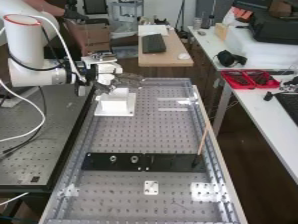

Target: Grab the smaller nut and place it in the white container

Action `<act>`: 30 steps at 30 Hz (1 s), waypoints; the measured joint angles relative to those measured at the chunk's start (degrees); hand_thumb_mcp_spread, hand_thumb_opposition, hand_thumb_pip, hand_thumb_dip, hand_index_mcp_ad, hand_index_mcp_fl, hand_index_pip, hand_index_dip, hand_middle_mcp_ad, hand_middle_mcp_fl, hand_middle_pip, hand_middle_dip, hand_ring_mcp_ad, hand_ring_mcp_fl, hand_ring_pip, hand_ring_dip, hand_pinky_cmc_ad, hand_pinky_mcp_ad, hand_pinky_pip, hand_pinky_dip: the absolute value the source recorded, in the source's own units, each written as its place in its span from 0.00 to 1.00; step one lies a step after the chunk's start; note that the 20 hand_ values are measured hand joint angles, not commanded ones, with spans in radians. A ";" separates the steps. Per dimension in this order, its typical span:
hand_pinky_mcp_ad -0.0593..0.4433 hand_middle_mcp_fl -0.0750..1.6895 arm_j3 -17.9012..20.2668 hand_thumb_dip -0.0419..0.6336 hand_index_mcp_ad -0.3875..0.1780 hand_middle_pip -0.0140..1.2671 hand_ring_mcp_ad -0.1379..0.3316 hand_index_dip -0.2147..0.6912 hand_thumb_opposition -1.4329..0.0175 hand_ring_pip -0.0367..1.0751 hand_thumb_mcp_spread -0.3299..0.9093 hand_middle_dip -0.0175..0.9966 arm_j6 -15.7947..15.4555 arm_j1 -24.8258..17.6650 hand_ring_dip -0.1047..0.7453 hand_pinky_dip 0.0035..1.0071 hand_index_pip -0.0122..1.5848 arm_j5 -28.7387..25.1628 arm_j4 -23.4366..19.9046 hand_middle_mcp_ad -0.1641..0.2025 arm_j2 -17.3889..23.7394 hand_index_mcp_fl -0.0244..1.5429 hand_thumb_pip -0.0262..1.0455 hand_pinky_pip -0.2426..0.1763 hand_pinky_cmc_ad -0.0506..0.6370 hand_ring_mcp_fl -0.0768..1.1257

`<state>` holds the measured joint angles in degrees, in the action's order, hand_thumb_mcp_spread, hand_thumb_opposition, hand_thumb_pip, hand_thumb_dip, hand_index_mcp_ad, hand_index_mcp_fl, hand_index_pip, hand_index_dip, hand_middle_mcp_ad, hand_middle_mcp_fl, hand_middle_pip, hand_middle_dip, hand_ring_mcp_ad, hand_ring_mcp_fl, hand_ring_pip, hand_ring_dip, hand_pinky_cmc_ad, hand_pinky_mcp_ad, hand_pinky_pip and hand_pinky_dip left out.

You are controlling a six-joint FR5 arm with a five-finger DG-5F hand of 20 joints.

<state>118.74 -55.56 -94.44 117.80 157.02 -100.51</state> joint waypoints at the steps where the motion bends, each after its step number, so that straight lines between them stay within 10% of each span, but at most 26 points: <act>1: 0.67 0.17 0.29 0.46 0.27 0.11 0.52 0.60 0.30 0.12 0.76 0.25 0.46 -0.40 0.25 0.14 0.93 0.02 -0.44 0.63 -0.15 0.24 0.63 0.55 0.55 0.08; 30: 0.67 0.18 -1.66 0.46 0.27 0.11 0.53 0.60 0.30 0.12 0.76 0.26 1.39 -1.38 0.26 0.14 0.93 1.72 -0.29 0.64 -4.40 0.24 0.63 0.55 0.55 0.08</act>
<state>117.08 -54.17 -95.82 119.52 156.73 -104.91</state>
